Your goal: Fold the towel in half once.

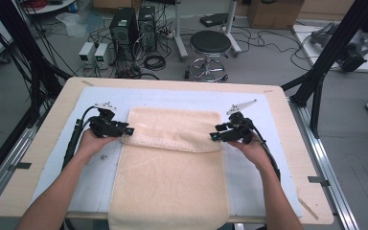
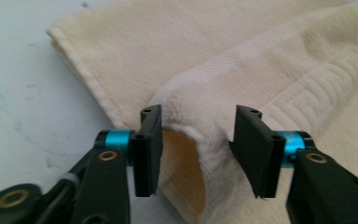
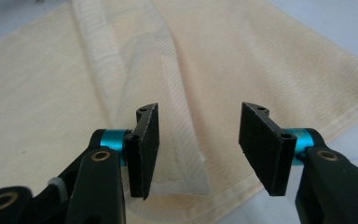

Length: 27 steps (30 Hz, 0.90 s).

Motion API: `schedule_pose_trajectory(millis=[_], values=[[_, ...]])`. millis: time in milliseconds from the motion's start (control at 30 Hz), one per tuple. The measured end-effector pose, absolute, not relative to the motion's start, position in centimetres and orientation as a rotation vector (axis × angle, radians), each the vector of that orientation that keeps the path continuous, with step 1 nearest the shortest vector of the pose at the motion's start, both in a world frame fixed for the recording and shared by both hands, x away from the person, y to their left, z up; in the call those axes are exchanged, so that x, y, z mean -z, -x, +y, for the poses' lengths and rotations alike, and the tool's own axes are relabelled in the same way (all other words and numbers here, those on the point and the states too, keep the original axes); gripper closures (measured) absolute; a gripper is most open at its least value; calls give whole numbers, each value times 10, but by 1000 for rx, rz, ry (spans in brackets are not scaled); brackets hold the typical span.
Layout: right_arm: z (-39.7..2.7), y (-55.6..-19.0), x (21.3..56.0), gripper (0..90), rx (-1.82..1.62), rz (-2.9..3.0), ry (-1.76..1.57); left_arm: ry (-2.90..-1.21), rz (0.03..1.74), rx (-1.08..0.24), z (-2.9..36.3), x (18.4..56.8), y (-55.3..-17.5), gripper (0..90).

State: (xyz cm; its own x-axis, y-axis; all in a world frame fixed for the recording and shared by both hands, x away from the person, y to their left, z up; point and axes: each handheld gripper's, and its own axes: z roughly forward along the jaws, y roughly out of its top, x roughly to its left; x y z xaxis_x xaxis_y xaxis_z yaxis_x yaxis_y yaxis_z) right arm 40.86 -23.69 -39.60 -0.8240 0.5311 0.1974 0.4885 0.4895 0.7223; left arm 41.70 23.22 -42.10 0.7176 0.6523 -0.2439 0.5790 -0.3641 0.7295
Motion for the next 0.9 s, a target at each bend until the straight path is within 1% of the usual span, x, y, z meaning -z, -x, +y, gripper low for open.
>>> schedule_pose_trajectory(millis=[33,133,200,233,267,333,467,533,567,700,800,833,900], values=[[-237,-406,397,460,-1278,2679,-912,-2079,919,-106,232,422,-414,599],[-236,-398,401,449,-1280,2729,-898,-2098,872,-95,231,423,-405,745],[-233,-393,405,452,-1259,2755,-875,-2094,832,-125,231,422,-397,804],[-232,-391,407,478,-1248,2768,-868,-2087,823,-135,232,422,-393,820],[-232,-388,409,526,-1239,2784,-857,-2083,816,-136,233,422,-389,831],[-230,-384,413,597,-1228,2812,-847,-2086,799,-130,236,422,-381,835],[-221,-374,415,610,-1187,2933,-789,-2133,736,-106,239,421,-364,833],[-216,-366,409,602,-1177,2923,-735,-2134,718,-79,239,420,-355,790],[-214,-363,406,598,-1182,2911,-715,-2142,703,-73,240,419,-351,749],[-213,-354,400,559,-1155,2883,-696,-2174,664,-112,242,413,-337,610],[-216,-346,399,557,-1174,2844,-685,-2182,672,-145,245,409,-329,490],[-218,-344,401,553,-1194,2839,-695,-2181,665,-142,247,408,-326,466],[-222,-339,404,549,-1189,2823,-709,-2172,659,-147,251,410,-320,463]])
